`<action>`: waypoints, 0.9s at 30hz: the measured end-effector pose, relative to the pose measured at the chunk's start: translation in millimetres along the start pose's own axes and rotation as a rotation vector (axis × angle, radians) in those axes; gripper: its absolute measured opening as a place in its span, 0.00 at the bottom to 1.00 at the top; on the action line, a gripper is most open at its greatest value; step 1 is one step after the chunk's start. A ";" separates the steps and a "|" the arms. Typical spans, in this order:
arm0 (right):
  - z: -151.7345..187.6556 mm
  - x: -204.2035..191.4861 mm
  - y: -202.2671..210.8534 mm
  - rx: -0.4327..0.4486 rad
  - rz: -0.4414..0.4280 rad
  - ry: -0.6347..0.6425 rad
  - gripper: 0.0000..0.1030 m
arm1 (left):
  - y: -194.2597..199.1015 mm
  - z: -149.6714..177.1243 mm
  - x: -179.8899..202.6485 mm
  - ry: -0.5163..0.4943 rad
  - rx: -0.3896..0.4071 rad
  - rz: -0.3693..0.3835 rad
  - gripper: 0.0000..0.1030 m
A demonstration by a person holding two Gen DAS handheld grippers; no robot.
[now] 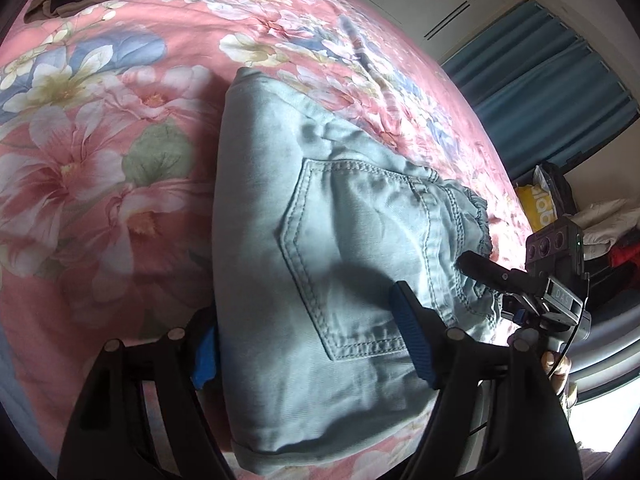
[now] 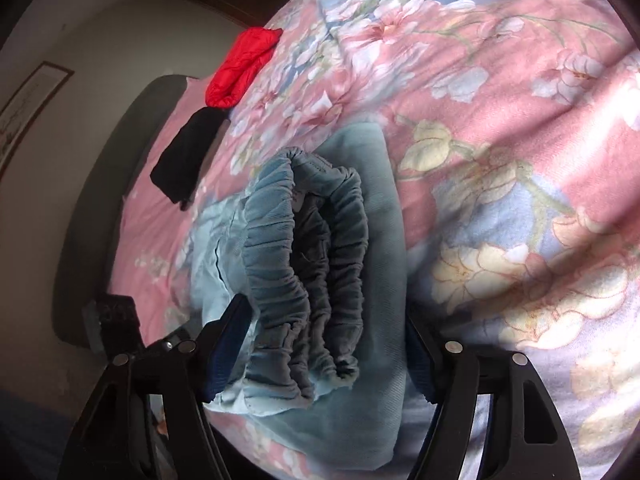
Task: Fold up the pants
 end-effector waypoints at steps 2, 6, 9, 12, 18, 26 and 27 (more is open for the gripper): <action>-2.7 -2.9 -6.8 -0.001 0.003 0.017 0.71 | -2.1 -1.5 -0.7 -0.006 -0.001 -0.003 0.73; -7.3 -8.9 -16.9 0.009 0.002 0.032 0.71 | -4.5 -2.5 0.7 -0.017 -0.001 -0.010 0.73; -6.4 -12.1 -18.7 0.016 0.009 0.052 0.69 | -3.1 -0.4 3.1 -0.032 -0.001 -0.021 0.73; -4.0 -12.9 -17.3 0.017 0.018 0.068 0.67 | -1.5 1.8 5.9 -0.041 0.001 -0.030 0.73; -3.2 -14.7 -17.9 0.019 0.022 0.068 0.65 | -2.9 1.3 6.2 -0.042 0.002 -0.033 0.73; -4.2 -13.8 -18.1 0.016 0.020 0.069 0.65 | -2.2 1.4 5.7 -0.043 0.002 -0.034 0.73; -3.9 -13.9 -18.1 0.017 0.020 0.068 0.65 | -2.5 1.4 5.8 -0.044 0.002 -0.035 0.73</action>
Point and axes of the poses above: each gripper's, at about its wrist camera, not at the fingertips, and y roughly against the way its jaws point, x to its right, z to its underside, the point moved 1 cm from there along -y, roughly the way its jaws point, and after that the axes turned 3 degrees about z, right-handed, at the moved point
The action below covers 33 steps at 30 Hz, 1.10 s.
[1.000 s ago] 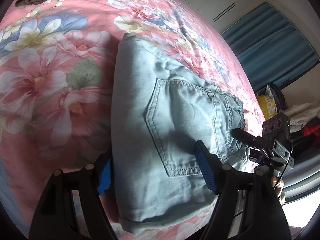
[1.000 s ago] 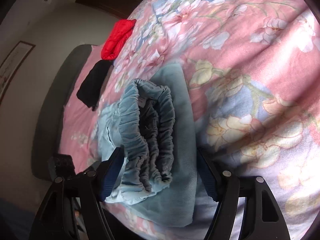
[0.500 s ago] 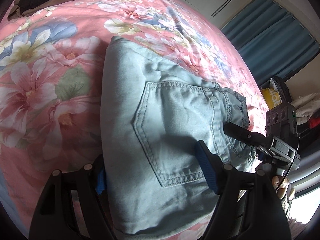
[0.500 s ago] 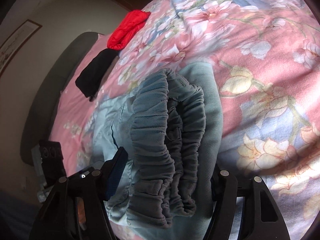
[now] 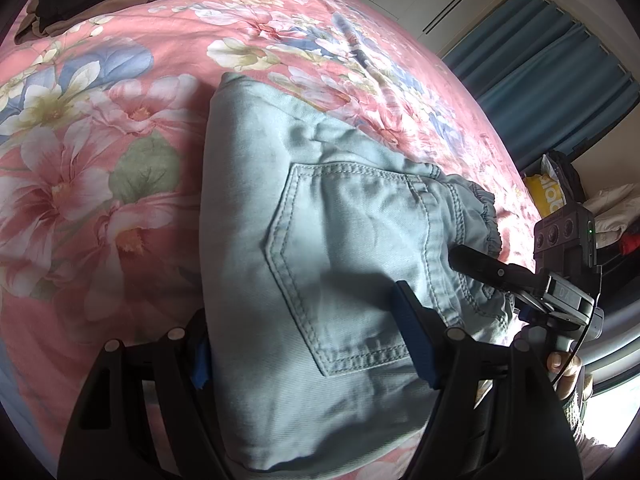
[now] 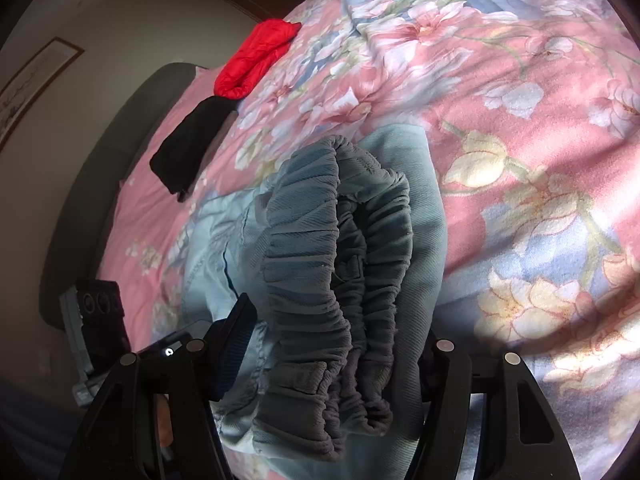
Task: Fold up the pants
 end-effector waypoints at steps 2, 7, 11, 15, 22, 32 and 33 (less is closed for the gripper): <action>0.3 -0.2 0.0 0.000 0.000 0.001 0.65 | -1.3 -0.9 1.0 0.000 0.001 -0.003 0.73; 0.6 -0.5 -0.2 0.000 0.000 0.000 0.65 | -2.5 -1.4 1.5 -0.003 0.002 -0.012 0.73; 1.3 -0.9 0.0 0.001 0.003 0.001 0.65 | -3.9 -1.2 5.5 -0.021 -0.001 -0.047 0.73; 1.9 -3.9 -0.9 0.001 0.027 0.021 0.62 | -5.5 -0.6 10.8 -0.044 -0.004 -0.094 0.72; 7.7 -15.3 1.0 0.041 0.089 0.076 0.54 | -6.4 1.0 14.4 -0.074 -0.010 -0.148 0.69; 16.0 -34.1 6.0 0.095 0.184 0.161 0.50 | -4.4 2.9 22.2 -0.075 0.014 -0.214 0.56; 17.0 -36.3 6.3 0.101 0.193 0.170 0.50 | -4.8 3.0 22.7 -0.074 0.017 -0.223 0.55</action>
Point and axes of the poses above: each gripper's, at about its wrist camera, not at the fingertips, and y roughly against the way its jaws point, x to its right, z to its underside, the point moved 1 cm from there along -y, roughly the way its jaws point, and after that the axes turned 3 degrees about z, right-handed, at the moved point
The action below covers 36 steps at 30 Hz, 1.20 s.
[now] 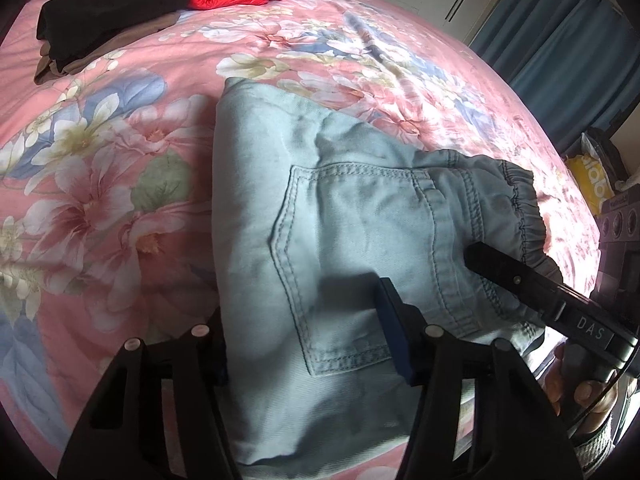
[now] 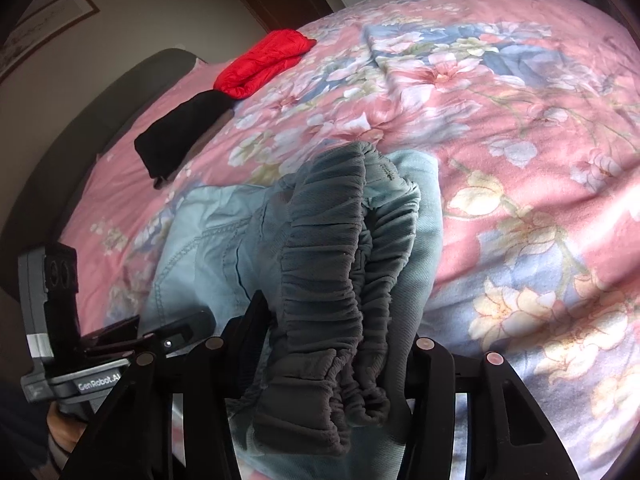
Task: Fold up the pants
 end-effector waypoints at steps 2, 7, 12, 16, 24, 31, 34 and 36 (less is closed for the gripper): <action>0.9 -2.8 1.6 0.012 0.014 0.010 0.49 | 0.8 0.5 0.8 0.005 0.007 -0.018 0.50; 4.7 -12.2 8.4 0.063 0.036 0.028 0.46 | 6.5 3.4 6.8 -0.009 0.031 -0.053 0.40; 8.3 -21.8 19.7 0.102 0.049 0.069 0.43 | 17.7 9.6 6.5 0.014 0.053 -0.047 0.32; 12.8 -27.7 29.6 0.128 0.051 0.087 0.43 | 30.4 16.3 11.4 0.013 0.074 -0.046 0.30; 25.5 -49.7 53.3 0.177 0.040 0.150 0.42 | 65.0 34.4 14.6 0.033 0.116 -0.050 0.30; 37.0 -70.5 72.7 0.215 0.010 0.196 0.42 | 102.4 43.2 18.3 0.024 0.189 -0.088 0.30; 40.9 -79.7 80.8 0.238 -0.011 0.214 0.42 | 116.9 45.7 17.7 0.027 0.217 -0.107 0.30; 42.8 -85.8 86.0 0.256 -0.026 0.230 0.42 | 125.5 47.3 18.4 0.028 0.233 -0.121 0.30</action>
Point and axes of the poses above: each gripper's, at about its wrist camera, not at the fingertips, and y roughly against the way its jaws point, x to its right, z to its underside, the point moved 1 cm from there along -y, roughly the way its jaws point, and after that the axes turned 3 degrees about z, right-handed, at the moved point
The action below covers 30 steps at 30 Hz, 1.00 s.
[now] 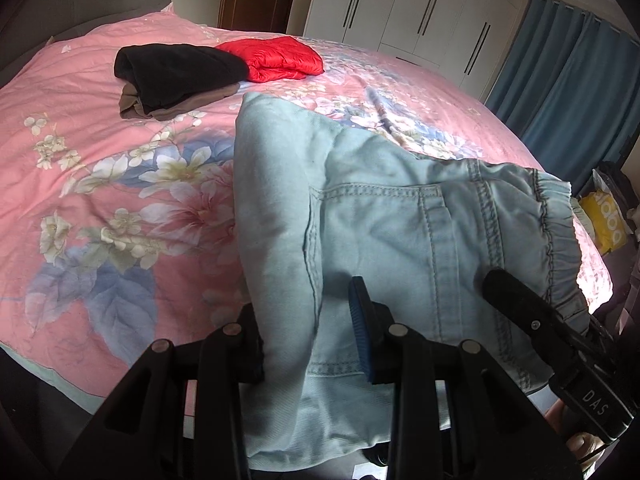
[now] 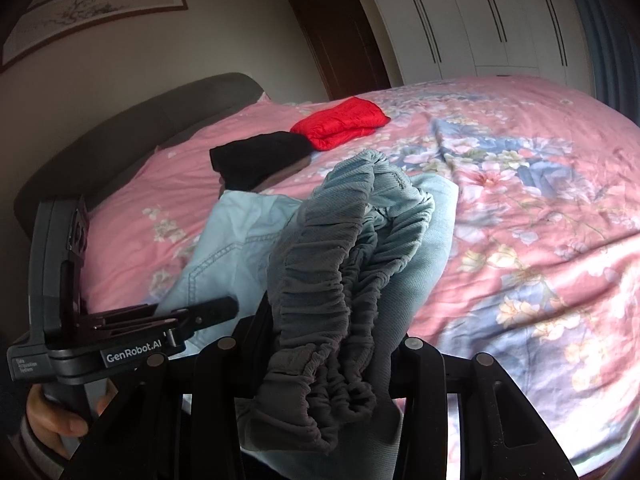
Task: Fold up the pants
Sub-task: 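Lift the folded jeans with both tools and carry them across the bed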
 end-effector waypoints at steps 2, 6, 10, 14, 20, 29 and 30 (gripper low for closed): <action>-0.6 -7.3 5.1 0.020 -0.017 0.015 0.42 | 7.8 -0.6 -0.9 -0.003 0.014 -0.017 0.30; -2.3 -20.2 11.9 0.053 -0.039 0.053 0.42 | 21.9 -0.3 -0.5 0.001 0.037 -0.040 0.30; -4.9 -28.8 16.7 0.076 -0.062 0.079 0.42 | 34.1 -4.1 -0.4 -0.002 0.065 -0.057 0.30; -7.9 -35.6 23.5 0.097 -0.093 0.085 0.42 | 51.5 -7.0 2.3 -0.014 0.106 -0.073 0.30; -20.2 -46.1 35.4 0.141 -0.126 0.106 0.42 | 79.4 -19.6 9.1 -0.039 0.181 -0.082 0.30; -52.1 -65.6 66.0 0.241 -0.147 0.149 0.42 | 125.6 -54.2 24.9 -0.083 0.310 -0.093 0.31; -56.9 -67.0 68.4 0.250 -0.150 0.154 0.42 | 130.3 -58.0 26.3 -0.085 0.324 -0.095 0.31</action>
Point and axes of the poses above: each gripper's, at about its wrist camera, not at the fingertips, and y roughly against the way its jaws point, x to its right, z to its underside, the point moved 1 cm from there along -y, roughly the way its jaws point, and after that the axes turned 3 degrees about z, right-handed, at the moved point
